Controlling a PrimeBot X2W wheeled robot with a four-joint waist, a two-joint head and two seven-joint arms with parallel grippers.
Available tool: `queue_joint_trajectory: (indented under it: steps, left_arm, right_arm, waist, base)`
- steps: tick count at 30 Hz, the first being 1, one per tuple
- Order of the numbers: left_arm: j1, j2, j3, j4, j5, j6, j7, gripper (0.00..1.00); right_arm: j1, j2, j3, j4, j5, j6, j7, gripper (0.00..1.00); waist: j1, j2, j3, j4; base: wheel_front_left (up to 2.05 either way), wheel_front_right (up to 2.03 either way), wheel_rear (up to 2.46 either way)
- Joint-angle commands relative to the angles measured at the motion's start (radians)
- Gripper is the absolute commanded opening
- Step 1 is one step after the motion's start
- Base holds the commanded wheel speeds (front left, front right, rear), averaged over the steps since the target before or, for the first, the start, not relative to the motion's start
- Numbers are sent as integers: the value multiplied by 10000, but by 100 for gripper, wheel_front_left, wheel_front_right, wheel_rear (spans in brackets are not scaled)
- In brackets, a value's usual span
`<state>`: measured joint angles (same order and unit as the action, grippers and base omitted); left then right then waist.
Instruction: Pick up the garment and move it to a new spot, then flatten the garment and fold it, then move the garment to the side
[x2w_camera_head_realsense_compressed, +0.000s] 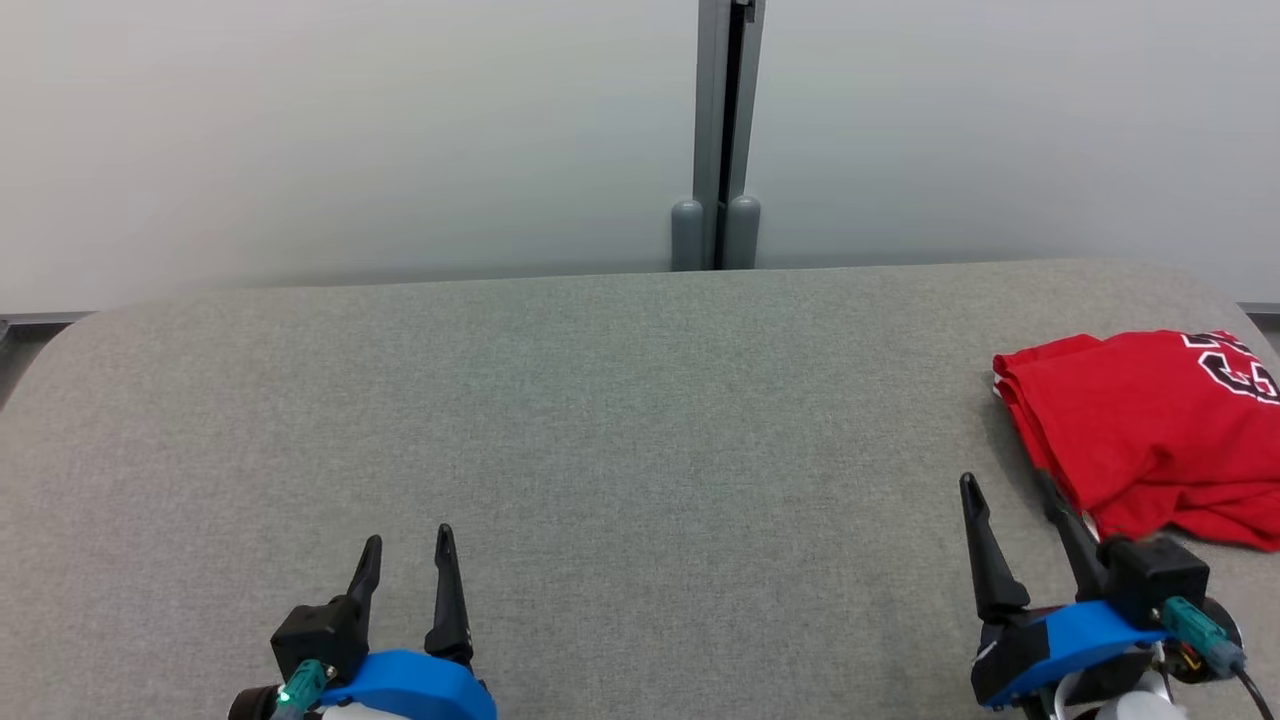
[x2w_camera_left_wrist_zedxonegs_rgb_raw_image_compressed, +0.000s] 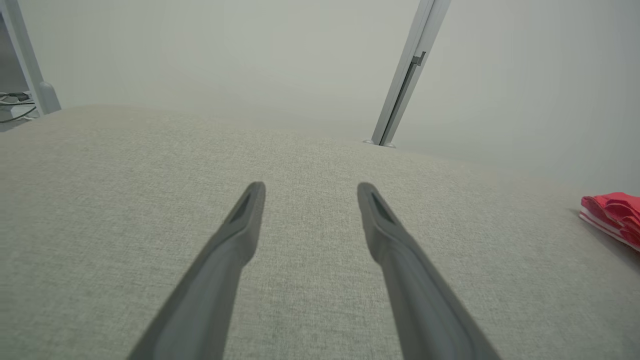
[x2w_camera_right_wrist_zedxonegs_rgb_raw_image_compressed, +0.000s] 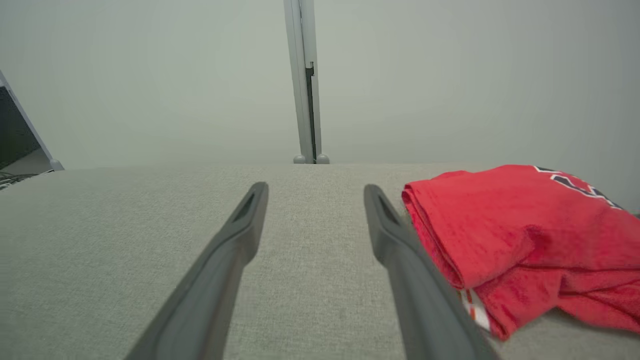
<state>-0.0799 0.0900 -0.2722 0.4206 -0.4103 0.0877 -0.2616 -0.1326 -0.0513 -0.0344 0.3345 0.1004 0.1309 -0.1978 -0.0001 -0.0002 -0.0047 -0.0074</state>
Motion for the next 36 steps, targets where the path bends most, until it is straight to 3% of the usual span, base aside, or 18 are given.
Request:
queue_joint_trajectory:
  steps: [1,10,31,32,36]
  left_arm:
    - [68,-22,-33,-38,73,61,-39,100]
    - [-116,104,-172,-49,223,193,29,100]
    - [-276,217,-412,3,236,346,81,100]
    - [-121,156,-363,31,216,299,92,0]
    - [242,74,-348,342,180,297,111,0]
  right_arm:
    - [306,-2,-21,-106,195,-2,-109,100]
    - [675,2,373,-205,1003,-2,-353,100]
    - [559,3,534,-44,983,-2,-374,100]
    - [560,10,545,-5,998,0,-335,0]
    - [665,31,569,360,1051,0,-312,0]
  waist:
    - [1,2,-19,61]
    - [1,2,-112,212]
    - [1,2,-91,207]
    - [1,2,-91,207]
    - [1,2,-91,206]
  base:
    - [0,0,0]
    - [0,0,0]
    - [0,0,0]
    - [0,0,0]
    - [0,0,0]
